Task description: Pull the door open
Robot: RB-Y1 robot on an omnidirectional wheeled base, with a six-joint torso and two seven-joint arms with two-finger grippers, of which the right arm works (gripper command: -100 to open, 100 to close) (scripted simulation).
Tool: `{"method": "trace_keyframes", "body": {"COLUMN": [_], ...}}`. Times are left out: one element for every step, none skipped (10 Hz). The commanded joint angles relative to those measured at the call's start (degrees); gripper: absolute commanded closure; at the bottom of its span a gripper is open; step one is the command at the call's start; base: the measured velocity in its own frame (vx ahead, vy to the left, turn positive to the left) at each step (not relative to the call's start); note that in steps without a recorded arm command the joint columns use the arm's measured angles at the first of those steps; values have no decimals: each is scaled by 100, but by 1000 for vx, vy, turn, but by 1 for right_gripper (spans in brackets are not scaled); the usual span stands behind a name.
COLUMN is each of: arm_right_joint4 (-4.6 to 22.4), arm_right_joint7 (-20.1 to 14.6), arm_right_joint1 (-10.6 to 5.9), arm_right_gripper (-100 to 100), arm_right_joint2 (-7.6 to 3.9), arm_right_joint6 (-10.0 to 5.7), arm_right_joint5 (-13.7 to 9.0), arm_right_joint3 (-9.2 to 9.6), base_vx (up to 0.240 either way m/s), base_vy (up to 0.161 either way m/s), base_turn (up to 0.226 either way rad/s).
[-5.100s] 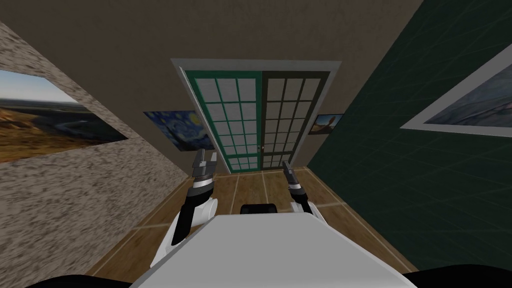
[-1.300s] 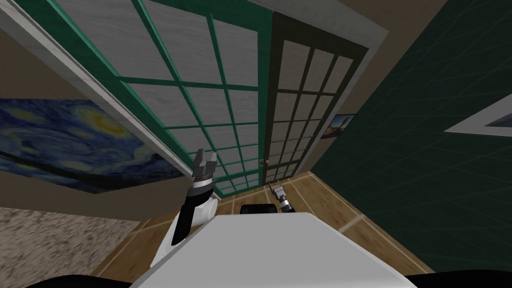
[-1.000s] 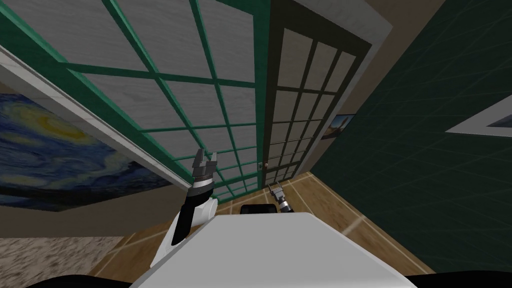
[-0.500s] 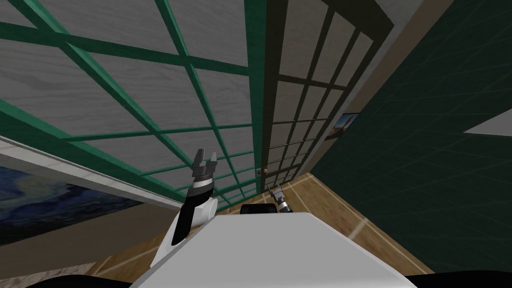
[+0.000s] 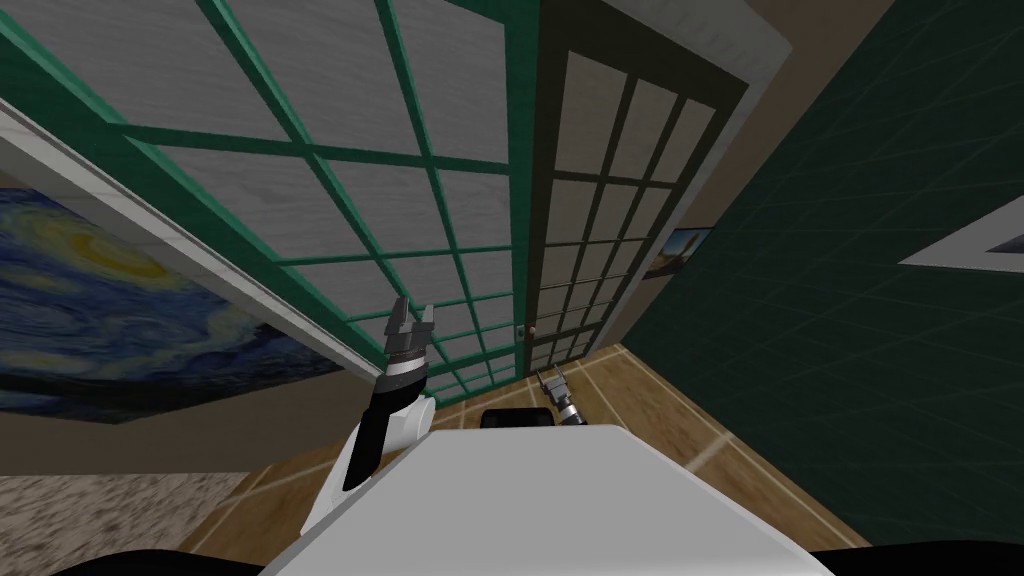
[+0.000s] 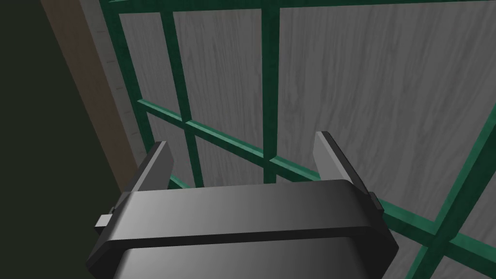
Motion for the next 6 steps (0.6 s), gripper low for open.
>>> {"method": "trace_keyframes", "body": {"arm_right_joint4": [29,59,82,115,138,172], "arm_right_joint7": [9,18,25,35,42,52], "arm_right_joint1": [-8,-8,-9,-10,-10,-11], "arm_right_gripper": [-100,-100,-100,-100,-100,-100], "arm_right_joint2": [-31,-75,-106,-152,-183,-229], "arm_right_joint6": [1,6,10,16,20,26], "arm_right_joint5": [-6,-15,-22,-31,-38,-47], "arm_right_joint3": [-17,-41,-59,-86,-104,-131], "base_vx": [-199,-232,-210,-213,-214,-222], "base_vy": [14,10,10,18,18,14], "base_turn": [50,76,84,98,65,74]}}
